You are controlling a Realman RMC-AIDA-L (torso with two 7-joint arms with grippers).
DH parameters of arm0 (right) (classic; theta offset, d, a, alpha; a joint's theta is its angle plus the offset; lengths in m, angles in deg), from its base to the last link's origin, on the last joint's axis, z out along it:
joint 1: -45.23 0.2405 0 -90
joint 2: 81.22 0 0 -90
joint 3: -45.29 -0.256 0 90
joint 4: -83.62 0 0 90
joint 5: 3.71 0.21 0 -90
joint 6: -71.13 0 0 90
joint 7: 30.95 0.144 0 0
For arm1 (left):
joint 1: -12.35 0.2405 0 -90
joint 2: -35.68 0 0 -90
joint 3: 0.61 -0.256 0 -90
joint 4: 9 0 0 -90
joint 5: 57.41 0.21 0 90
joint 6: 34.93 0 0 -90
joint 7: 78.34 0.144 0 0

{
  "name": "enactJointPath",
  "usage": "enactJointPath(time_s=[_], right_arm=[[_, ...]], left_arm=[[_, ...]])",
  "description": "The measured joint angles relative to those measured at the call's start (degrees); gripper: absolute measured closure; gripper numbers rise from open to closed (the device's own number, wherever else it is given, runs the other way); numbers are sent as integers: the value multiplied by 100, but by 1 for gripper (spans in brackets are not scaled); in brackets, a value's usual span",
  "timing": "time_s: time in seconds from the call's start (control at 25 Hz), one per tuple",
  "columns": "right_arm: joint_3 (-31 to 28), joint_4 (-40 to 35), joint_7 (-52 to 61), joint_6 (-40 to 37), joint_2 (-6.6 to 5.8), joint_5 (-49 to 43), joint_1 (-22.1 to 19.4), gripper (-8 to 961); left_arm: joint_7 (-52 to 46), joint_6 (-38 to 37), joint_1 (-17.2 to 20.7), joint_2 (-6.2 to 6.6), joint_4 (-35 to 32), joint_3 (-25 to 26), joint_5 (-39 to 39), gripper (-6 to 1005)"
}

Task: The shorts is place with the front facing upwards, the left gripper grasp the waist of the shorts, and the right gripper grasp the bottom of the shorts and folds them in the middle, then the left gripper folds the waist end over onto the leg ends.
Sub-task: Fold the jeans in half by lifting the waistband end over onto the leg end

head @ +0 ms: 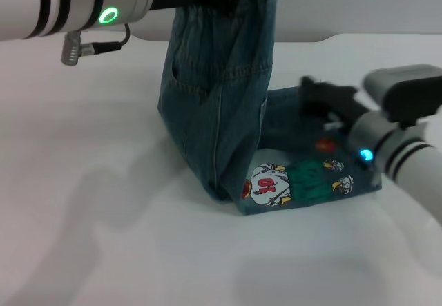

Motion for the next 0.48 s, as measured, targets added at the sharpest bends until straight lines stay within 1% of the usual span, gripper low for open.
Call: enactJointPath(time_s=[0.08,0.24,0.4,0.48], right_arm=[[-414,-3,-365,-275,-27,1,-208,949],[-1131,-13,-1136,-1078,-27,5,-679,950],[-1626,-6,-1490,-1801,-6,7,-1146,949],[-1789,4,-1495,-1976,-16,7,-1297,949]], left_arm=[[42,-33,62,-3,-4,-15,-2,962],[77,-97,134,-1,-4,-76,-5,962],[77,-190,216,3,-8,-154,-5,962],[77,-257,272,3,-12,-204,-9,961]])
